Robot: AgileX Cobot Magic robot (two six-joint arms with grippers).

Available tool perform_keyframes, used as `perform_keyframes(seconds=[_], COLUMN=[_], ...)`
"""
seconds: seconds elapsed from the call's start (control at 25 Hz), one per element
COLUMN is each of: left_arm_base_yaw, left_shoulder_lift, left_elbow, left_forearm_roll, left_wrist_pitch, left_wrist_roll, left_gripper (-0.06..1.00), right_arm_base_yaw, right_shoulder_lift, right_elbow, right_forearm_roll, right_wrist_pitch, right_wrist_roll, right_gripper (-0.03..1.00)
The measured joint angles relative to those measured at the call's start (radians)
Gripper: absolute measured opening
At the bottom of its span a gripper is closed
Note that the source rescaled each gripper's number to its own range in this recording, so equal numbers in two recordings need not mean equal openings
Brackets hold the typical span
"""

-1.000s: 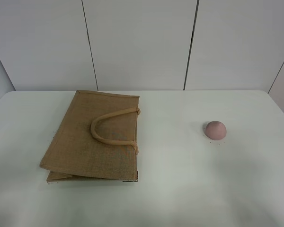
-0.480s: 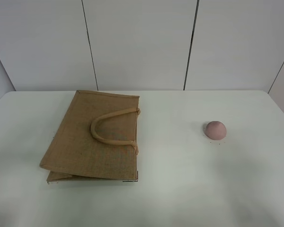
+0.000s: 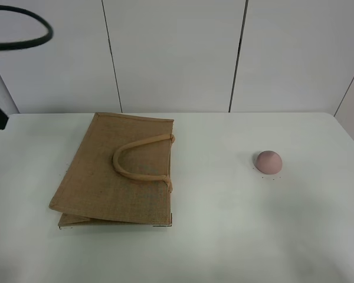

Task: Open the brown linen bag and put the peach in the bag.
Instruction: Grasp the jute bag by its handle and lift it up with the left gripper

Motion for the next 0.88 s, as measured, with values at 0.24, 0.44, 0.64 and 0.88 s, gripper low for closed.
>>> perform_keyframes(seconds=[0.24, 0.44, 0.64, 0.88], left_arm_base_yaw=[0.000, -0.038, -0.154, -0.265], left_shoulder_lift=[0.342, 0.520, 0.635, 0.773], left_elbow=[-0.193, -0.294, -0.330, -0.408], left_forearm_roll=[0.000, -0.049, -0.124, -0.110], left_wrist_pitch=[-0.002, -0.005, -0.067, -0.102], left_wrist_roll=[-0.010, -0.037, -0.059, -0.151], left_gripper=[1.00, 1.00, 1.00, 1.00], right_arm_base_yaw=[0.000, 0.000, 0.000, 0.000], right_shoulder_lift=[0.000, 0.000, 0.000, 0.000], right_elbow=[0.000, 0.000, 0.000, 0.000], right_forearm_roll=[0.000, 0.000, 0.000, 0.000], right_wrist_pitch=[0.000, 0.000, 0.000, 0.000], right_wrist_roll=[0.000, 0.000, 0.000, 0.000], right_gripper=[1.00, 1.00, 1.00, 1.00])
